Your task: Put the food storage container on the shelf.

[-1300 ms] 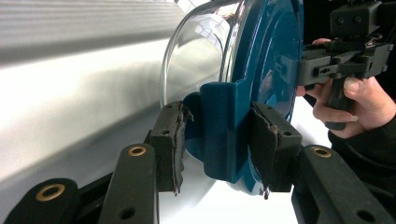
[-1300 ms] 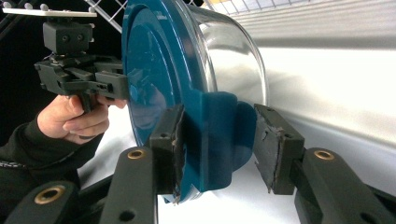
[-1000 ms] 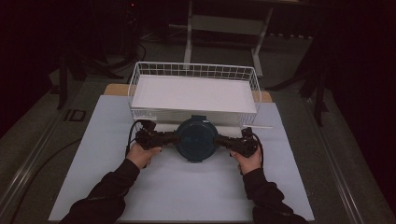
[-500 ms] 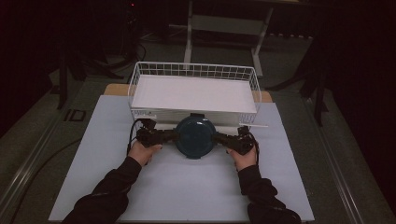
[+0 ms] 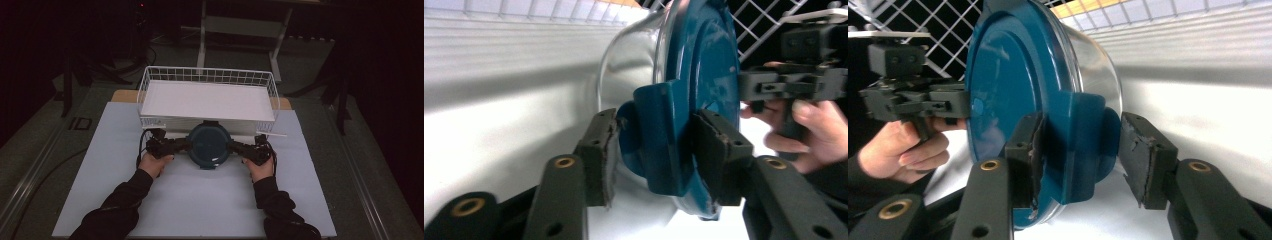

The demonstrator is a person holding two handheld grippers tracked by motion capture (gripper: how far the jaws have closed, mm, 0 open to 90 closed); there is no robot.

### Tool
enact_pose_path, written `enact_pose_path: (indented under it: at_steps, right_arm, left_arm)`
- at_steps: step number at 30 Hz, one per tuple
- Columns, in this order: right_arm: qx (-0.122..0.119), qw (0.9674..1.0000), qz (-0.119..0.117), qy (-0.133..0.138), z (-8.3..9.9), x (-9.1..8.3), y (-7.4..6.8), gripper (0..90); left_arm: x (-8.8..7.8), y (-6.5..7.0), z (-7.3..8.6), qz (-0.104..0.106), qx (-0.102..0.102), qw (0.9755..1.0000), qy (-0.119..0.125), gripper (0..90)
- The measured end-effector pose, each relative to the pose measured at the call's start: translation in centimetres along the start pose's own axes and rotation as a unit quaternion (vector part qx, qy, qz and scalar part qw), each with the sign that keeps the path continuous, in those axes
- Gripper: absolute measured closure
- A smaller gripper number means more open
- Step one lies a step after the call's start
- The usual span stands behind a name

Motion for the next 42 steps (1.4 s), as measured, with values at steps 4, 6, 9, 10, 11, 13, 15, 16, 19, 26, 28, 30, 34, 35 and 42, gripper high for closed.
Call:
enact_pose_path:
  at_steps: [4, 6, 9, 10, 11, 13, 15, 16, 19, 26, 28, 30, 34, 35, 42]
  right_arm:
    - [0.006, 1.0000, 0.004, 0.005, -0.1, 0.4, 0.2, 46.9]
    - [-0.004, 0.9999, 0.012, 0.012, -0.3, 0.4, 0.3, 44.7]
    - [-0.007, 0.9996, 0.020, 0.017, -0.5, 0.5, 0.3, 41.3]
    - [-0.016, 0.9994, 0.023, 0.023, -0.7, 0.5, 0.5, 40.3]
    - [-0.014, 0.9993, 0.024, 0.024, -0.8, 0.6, 0.5, 40.0]
    - [-0.020, 0.9989, 0.028, 0.031, -1.1, 0.7, 0.7, 39.2]
    - [-0.024, 0.9986, 0.032, 0.035, -1.3, 0.8, 0.6, 39.2]
    - [-0.024, 0.9984, 0.037, 0.037, -1.5, 0.8, 0.6, 39.2]
    - [-0.024, 0.9976, 0.050, 0.042, -1.8, 0.9, 0.7, 39.8]
    - [-0.025, 0.9974, 0.049, 0.046, -1.9, 0.7, 0.6, 37.5]
    - [-0.028, 0.9975, 0.046, 0.047, -1.8, 0.5, 0.3, 35.8]
    - [-0.031, 0.9972, 0.051, 0.044, -1.5, 0.2, -0.1, 33.9]
    - [-0.044, 0.9966, 0.057, 0.041, -1.0, -0.4, -0.8, 31.1]
    - [-0.044, 0.9966, 0.056, 0.042, -0.9, -0.6, -1.0, 30.9]
    - [-0.056, 0.9963, 0.055, 0.037, 0.1, -2.0, -2.8, 34.7]
  left_arm:
    - [0.3, -0.3, -0.4, -0.014, -0.016, 0.9997, 0.009, 51.1]
    - [0.3, -0.4, -0.5, -0.017, -0.017, 0.9996, 0.013, 51.0]
    - [0.4, -0.7, -0.4, -0.018, -0.028, 0.9993, 0.016, 46.9]
    - [0.4, -0.8, -0.4, -0.020, -0.030, 0.9992, 0.017, 46.6]
    - [0.4, -0.9, -0.4, -0.028, -0.030, 0.9990, 0.019, 45.3]
    - [0.5, -1.2, -0.5, -0.037, -0.024, 0.9988, 0.021, 43.6]
    - [0.6, -1.3, -0.7, -0.046, -0.021, 0.9985, 0.020, 43.3]
    - [0.6, -1.4, -0.8, -0.049, -0.020, 0.9984, 0.020, 43.1]
    - [0.7, -1.5, -0.9, -0.053, -0.016, 0.9983, 0.015, 41.2]
    - [-0.1, -0.3, -0.6, -0.022, 0.012, 0.9997, 0.008, 32.1]
    - [-0.6, 0.3, -0.6, -0.008, 0.013, 0.9998, 0.012, 29.6]
    - [-1.0, 1.0, -0.5, 0.005, 0.016, 0.9998, 0.009, 21.1]
    - [-1.9, 2.5, -0.3, 0.028, 0.023, 0.9993, 0.004, 8.0]
    - [-2.0, 2.9, -0.2, 0.033, 0.018, 0.9993, -0.001, 2.6]
    - [-3.8, 5.5, 0.6, 0.050, 0.046, 0.9977, -0.004, 0.5]
Point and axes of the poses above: each handheld gripper's, and its own axes: x roughly forward along the jaws, z roughly out of its underside, y roughly to its right, the point moved 10 cm from there along x, roughly forward along the jaws, and after that the axes turned 12 degrees about x, right-handed, at the moved point
